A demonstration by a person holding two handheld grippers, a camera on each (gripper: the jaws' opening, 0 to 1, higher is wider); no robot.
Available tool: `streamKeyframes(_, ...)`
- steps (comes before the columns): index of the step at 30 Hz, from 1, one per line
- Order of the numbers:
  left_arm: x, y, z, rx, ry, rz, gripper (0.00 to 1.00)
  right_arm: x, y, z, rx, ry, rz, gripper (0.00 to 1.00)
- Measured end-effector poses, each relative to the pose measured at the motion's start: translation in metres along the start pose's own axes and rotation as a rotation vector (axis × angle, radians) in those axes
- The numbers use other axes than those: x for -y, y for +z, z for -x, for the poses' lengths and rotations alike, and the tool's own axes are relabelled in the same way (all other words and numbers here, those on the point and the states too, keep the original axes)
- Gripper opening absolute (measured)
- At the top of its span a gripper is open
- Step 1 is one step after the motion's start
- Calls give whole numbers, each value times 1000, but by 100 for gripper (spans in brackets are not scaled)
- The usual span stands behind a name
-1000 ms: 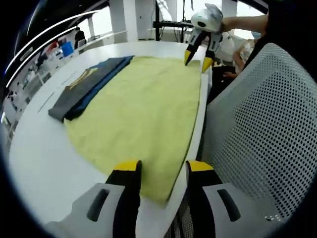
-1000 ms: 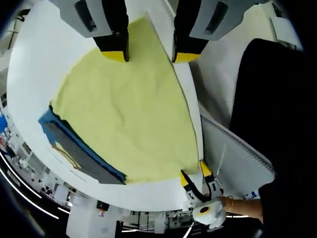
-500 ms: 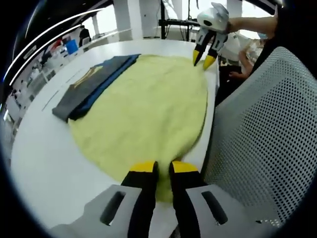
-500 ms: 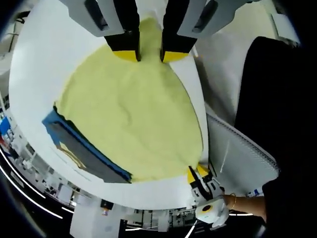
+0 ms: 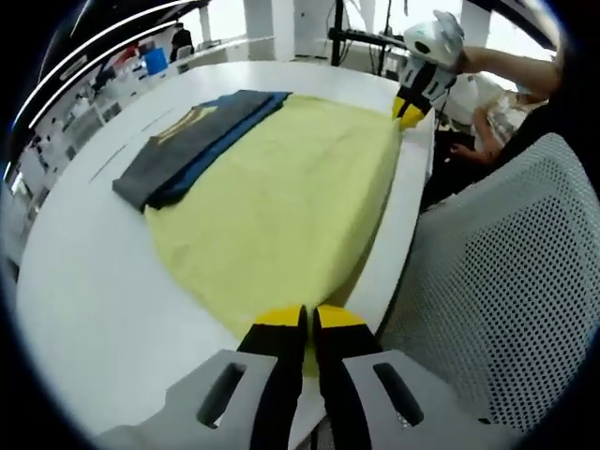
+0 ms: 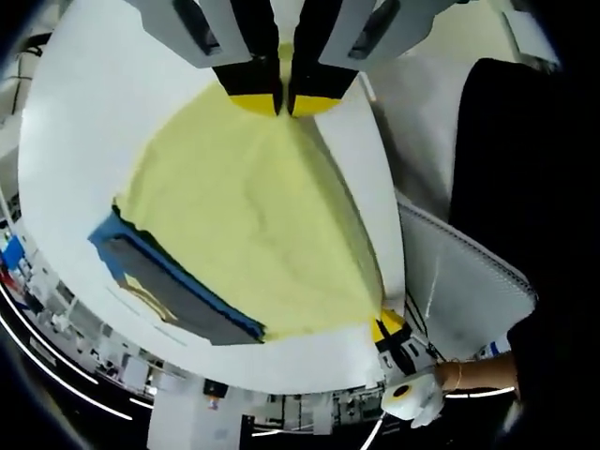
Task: Fold the garment on the visible template until the final outline fits inside the template.
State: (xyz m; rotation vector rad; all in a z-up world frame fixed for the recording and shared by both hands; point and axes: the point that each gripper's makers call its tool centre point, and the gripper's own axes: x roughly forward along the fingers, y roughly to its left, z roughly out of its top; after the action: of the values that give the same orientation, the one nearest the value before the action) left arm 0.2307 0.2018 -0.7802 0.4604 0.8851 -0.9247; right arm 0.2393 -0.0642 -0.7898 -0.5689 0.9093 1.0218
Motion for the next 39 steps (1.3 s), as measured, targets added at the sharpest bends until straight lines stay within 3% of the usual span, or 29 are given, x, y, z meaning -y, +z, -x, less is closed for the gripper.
streamKeyframes(5, -1, 4, 9, -31, -6, 8, 1, 1, 11, 10, 9, 6, -30, 0)
streamKeyframes(11, 1, 5, 22, -68, -13, 80, 1, -3, 20, 20, 10, 13, -63, 0)
streamKeyframes(19, 7, 17, 37, -51, -26, 148, 1, -5, 24, 36, 8, 12, -194, 0)
streamKeyframes(32, 6, 35, 62, -43, -23, 182, 1, -10, 44, 66, 18, 13, -188, 0)
streamKeyframes(39, 11, 38, 73, -81, -4, 168, 1, -14, 50, 76, 15, 17, -183, 0)
